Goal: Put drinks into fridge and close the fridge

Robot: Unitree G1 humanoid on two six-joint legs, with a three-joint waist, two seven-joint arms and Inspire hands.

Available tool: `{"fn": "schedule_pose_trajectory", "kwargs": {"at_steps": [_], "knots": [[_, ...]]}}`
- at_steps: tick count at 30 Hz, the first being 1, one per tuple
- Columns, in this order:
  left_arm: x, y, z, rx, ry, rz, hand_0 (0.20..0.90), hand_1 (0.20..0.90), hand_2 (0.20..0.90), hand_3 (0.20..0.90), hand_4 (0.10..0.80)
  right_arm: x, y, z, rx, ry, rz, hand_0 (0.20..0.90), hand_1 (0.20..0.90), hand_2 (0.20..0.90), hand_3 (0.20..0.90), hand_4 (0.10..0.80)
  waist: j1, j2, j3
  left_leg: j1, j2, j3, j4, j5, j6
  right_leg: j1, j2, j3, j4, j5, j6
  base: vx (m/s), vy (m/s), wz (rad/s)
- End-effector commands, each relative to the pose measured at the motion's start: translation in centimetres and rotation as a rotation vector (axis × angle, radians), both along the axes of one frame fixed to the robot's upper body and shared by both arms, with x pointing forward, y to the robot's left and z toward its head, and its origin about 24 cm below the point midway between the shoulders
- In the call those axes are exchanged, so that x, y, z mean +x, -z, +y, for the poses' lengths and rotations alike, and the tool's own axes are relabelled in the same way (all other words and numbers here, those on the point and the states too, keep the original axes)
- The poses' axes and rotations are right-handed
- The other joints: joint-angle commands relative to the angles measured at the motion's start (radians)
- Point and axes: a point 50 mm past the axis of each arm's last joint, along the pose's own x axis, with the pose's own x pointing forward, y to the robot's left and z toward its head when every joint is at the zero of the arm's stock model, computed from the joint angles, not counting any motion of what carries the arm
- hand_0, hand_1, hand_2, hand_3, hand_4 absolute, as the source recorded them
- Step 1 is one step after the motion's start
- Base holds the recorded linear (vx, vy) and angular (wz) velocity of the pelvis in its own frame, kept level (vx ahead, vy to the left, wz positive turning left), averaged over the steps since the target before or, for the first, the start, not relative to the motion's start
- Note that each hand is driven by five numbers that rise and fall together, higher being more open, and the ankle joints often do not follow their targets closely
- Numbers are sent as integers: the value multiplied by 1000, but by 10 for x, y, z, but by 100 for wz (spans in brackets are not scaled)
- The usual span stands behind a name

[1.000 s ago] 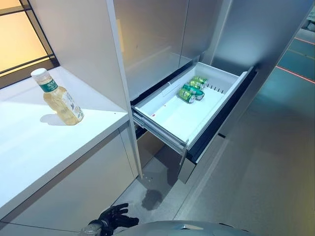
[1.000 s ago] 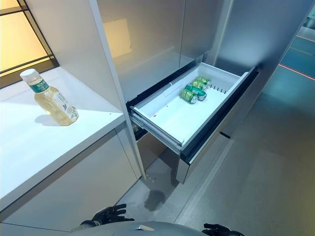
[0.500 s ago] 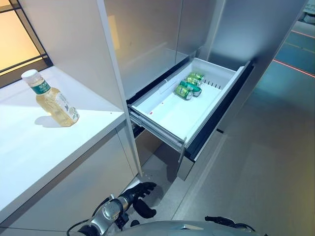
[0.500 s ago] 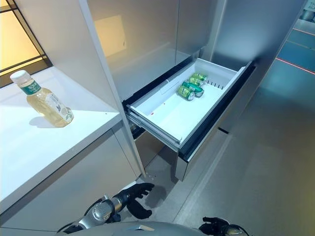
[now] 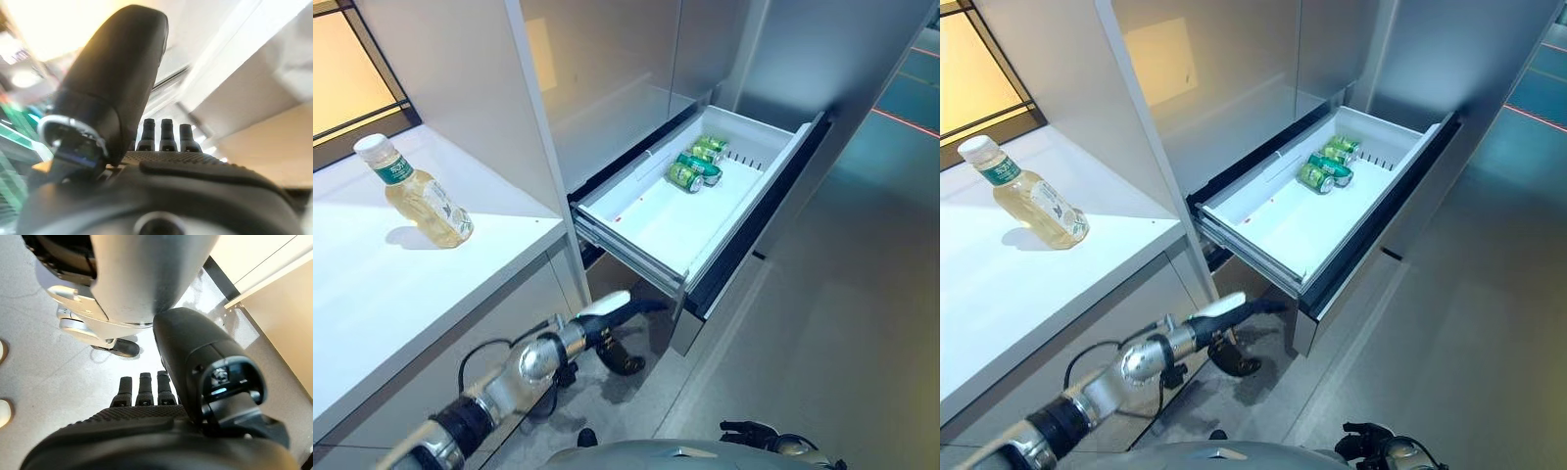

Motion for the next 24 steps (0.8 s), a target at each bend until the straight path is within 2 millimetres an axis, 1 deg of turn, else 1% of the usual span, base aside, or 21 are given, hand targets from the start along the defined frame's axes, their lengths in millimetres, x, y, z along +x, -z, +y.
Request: {"fn": "schedule_pose_trajectory", "kwargs": {"at_steps": [1,5,7,10,12,19,20,22,24], "knots": [[23,-68,-24,-224,103,-179,900,900,900,900,800,3,2,19,58,-7,-29,900,900,900,900,800,26,46,-9,22,-30,-35,7,-152,40,-100,15,-53,29,36,68,0,0,0],[19,-106,-25,-327,191,-220,900,900,900,900,800,0,3,19,56,9,-34,900,900,900,900,800,32,44,-15,17,-33,-43,7,-152,42,-99,14,-54,24,38,67,-15,-8,7],[15,-123,-25,-414,241,-220,900,900,900,900,800,-1,4,19,55,12,-36,900,900,900,900,800,35,44,-17,16,-34,-46,7,-151,43,-99,13,-52,22,40,66,-13,-2,6],[11,-144,-22,-519,280,-224,900,900,900,900,800,-3,4,18,52,19,-37,900,900,900,900,800,38,44,-18,13,-35,-50,7,-150,43,-100,13,-50,21,42,64,-9,3,5],[10,-152,-21,-558,288,-231,900,900,900,900,800,-4,4,18,52,20,-37,900,900,900,900,800,40,44,-19,13,-36,-52,7,-150,43,-99,12,-50,20,42,62,-3,1,2],[8,-187,1,-736,278,-337,900,900,900,900,800,-8,4,14,52,37,-42,900,900,900,900,800,56,40,-25,15,-41,-64,7,-151,43,-93,11,-50,15,42,53,0,0,0],[7,-195,7,-784,264,-381,900,900,900,900,800,-8,4,14,55,41,-42,900,900,900,900,800,60,38,-28,15,-41,-66,7,-152,43,-92,11,-51,15,41,51,0,0,0],[8,-200,12,-823,225,-417,900,900,900,900,800,-10,5,14,55,44,-41,900,900,900,900,800,61,36,-30,16,-42,-69,7,-152,42,-90,12,-51,14,41,49,0,0,0],[10,-209,29,-906,111,-519,900,900,900,900,800,-13,5,14,56,55,-40,900,900,900,900,800,67,32,-35,18,-42,-74,7,-154,40,-86,13,-52,12,38,47,0,0,0]]}}
